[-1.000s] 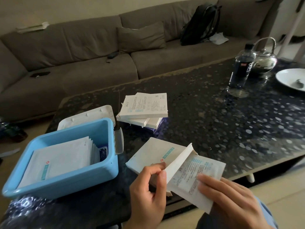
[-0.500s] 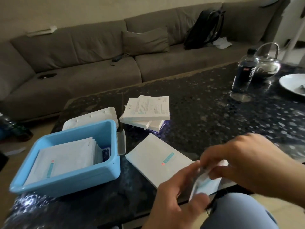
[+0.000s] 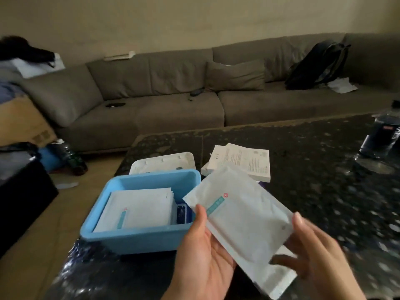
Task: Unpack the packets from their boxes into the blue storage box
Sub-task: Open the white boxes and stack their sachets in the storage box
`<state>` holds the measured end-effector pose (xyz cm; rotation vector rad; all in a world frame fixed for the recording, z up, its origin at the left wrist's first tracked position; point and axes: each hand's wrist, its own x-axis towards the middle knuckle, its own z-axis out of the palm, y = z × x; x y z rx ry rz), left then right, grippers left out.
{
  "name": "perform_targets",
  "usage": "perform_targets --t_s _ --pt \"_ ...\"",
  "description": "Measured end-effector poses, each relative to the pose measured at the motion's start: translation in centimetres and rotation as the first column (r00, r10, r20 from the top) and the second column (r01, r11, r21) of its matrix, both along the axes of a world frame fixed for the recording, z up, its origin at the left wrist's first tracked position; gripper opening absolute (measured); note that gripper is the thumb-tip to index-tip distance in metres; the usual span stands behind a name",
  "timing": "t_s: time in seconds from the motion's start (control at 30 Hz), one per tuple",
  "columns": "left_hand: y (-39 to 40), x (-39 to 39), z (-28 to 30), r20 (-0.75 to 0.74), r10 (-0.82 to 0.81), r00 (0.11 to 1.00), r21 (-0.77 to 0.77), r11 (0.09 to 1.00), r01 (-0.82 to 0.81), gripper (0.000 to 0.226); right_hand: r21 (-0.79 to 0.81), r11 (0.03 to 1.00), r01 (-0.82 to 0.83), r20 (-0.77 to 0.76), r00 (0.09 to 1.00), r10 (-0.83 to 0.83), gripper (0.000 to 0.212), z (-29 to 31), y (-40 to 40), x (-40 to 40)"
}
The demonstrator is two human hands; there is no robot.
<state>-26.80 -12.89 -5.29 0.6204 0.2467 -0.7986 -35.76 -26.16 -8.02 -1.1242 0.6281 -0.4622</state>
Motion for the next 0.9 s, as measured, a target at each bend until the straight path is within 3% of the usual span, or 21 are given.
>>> perform_targets --t_s 0.07,0.17,0.23,0.37,0.47,0.53,0.7,0.77,0.83,0.9 --pt "0.6 0.2 0.3 0.016 0.027 1.0 -0.027 0.999 -0.027 0.042 0.142 0.985 -0.093 -0.026 0.995 0.098 0.071 -0.8 1.3 0.5" --pt "1.3 0.6 0.0 0.066 0.06 0.996 0.0 0.998 -0.06 0.039 0.156 0.981 -0.117 -0.064 0.99 0.128 0.031 -0.7 1.9 1.7" --pt "2.1 1.2 0.0 0.189 0.067 0.98 0.088 0.992 -0.085 0.031 0.123 0.981 -0.147 -0.074 0.985 0.157 0.029 -0.1 1.9 2.3" --pt "5.2 3.5 -0.5 0.529 -0.152 0.835 0.34 0.939 -0.044 0.029 0.04 0.984 -0.173 -0.082 0.981 0.176 0.034 0.9 1.5 2.9" --pt "7.5 5.1 -0.5 0.623 -0.297 0.724 0.498 0.864 -0.074 0.042 -0.026 0.98 -0.199 -0.079 0.977 0.196 0.026 1.6 1.8 3.7" --pt "8.7 5.8 -0.3 0.637 -0.323 0.7 0.529 0.843 -0.093 0.041 -0.056 0.975 -0.217 -0.084 0.974 0.212 0.026 1.8 2.2 4.4" --pt "12.1 8.2 0.1 0.657 -0.257 0.709 0.486 0.863 -0.138 0.03 -0.176 0.939 -0.296 -0.109 0.954 0.281 0.022 3.0 3.7 7.0" --pt "13.9 9.8 0.6 0.695 -0.194 0.692 0.439 0.877 -0.195 0.038 -0.229 0.918 -0.323 -0.142 0.944 0.297 0.017 4.1 4.2 8.9" --pt "15.8 11.3 1.3 0.725 -0.08 0.684 0.387 0.869 -0.309 0.041 -0.236 0.891 -0.389 -0.209 0.915 0.344 0.02 5.0 4.7 11.1" --pt "17.5 13.0 1.8 0.758 -0.001 0.652 0.402 0.788 -0.466 0.024 -0.208 0.868 -0.451 -0.281 0.878 0.388 0.022 5.7 5.5 13.2"
